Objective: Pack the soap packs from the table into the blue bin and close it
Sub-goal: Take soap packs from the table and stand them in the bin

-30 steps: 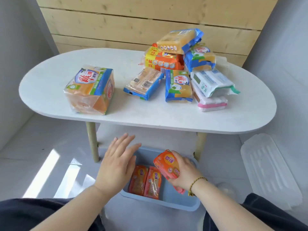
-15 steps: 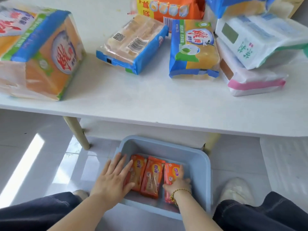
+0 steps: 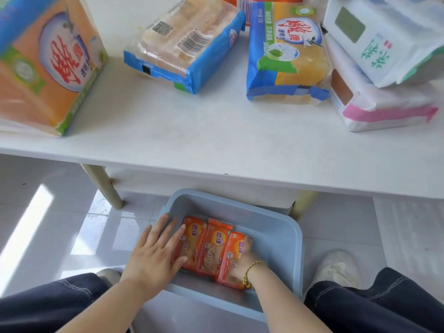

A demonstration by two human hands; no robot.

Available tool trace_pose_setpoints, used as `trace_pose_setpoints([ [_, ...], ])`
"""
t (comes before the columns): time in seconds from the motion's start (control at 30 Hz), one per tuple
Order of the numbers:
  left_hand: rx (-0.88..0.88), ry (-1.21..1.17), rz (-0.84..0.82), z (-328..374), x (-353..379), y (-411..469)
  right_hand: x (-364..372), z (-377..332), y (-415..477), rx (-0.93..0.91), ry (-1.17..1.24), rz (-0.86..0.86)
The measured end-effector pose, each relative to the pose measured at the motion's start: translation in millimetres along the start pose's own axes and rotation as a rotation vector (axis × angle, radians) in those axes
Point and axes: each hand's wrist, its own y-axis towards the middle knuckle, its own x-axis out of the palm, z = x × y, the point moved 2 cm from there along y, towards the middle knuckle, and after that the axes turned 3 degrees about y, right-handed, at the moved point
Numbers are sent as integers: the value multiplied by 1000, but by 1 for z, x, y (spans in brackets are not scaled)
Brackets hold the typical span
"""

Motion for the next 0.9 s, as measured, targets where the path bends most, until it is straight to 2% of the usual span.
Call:
trace_pose_setpoints([
  [0.1,-8,-40,111,-3,8,2,-1,2,-6,-22,-20,-37],
  [0.17,-11,-66,108,-3,12,4,-4,1,-8,-43,-32,-39],
  [0.43,-41,-49,-45,-3,11,6,-4,2,-16,-20,-62,49],
  [0.63,-64,-119,-117,7,-14,-3,-26,-10,-63,-84,-93,167],
  [0.73,-27,-189,24,16,-49,-10,-42,-27,-97,-161,-135,207],
  [0.9,92,-299,415,25,-137,-48,-65,-70,-172,-352,-119,322],
])
